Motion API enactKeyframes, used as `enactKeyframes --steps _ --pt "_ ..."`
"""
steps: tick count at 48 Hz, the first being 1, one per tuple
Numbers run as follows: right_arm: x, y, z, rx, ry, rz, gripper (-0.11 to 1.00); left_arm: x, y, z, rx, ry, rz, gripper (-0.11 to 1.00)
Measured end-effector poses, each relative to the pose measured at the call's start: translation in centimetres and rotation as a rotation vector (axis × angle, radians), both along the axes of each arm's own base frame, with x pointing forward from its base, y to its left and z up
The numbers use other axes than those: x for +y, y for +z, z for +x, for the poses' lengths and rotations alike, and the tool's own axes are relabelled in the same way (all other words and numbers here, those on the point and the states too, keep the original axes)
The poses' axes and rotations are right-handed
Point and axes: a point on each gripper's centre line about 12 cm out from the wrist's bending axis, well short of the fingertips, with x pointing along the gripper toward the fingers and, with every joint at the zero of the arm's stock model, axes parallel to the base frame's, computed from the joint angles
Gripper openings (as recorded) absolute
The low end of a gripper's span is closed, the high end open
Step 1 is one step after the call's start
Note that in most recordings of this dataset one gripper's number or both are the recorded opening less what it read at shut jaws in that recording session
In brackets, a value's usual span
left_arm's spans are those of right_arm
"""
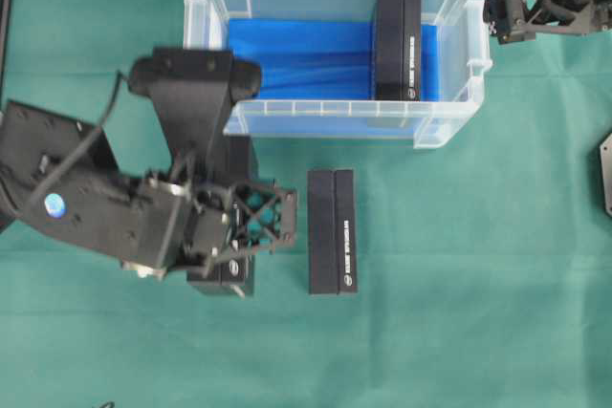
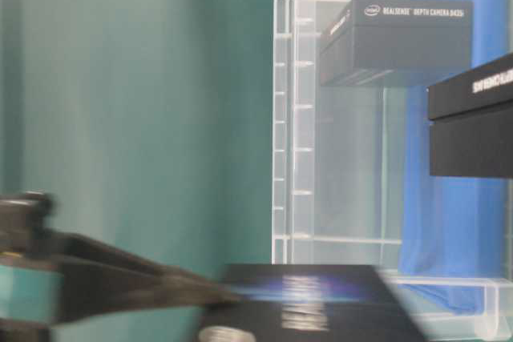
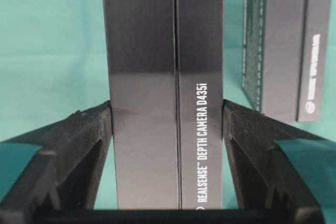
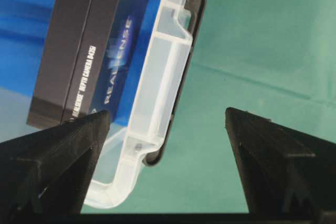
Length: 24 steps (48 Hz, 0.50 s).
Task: Take out the box from the case.
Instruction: 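Carry the box over the front wall and lower it left of the first box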
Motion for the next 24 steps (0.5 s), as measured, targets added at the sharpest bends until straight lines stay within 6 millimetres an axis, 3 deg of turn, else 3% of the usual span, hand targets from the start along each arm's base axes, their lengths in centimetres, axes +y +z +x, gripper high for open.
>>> enactKeyframes --steps 16,24 --pt "0.0 -0.1 0.0 0.005 0.0 0.001 0.91 -0.4 -7.0 -1.8 0.007 0.02 -0.005 0.6" --pt "0.0 0.0 -0.1 0.008 -0.003 0.002 0.91 -0.6 -9.2 -1.7 -0.036 0.002 -0.03 0.6"
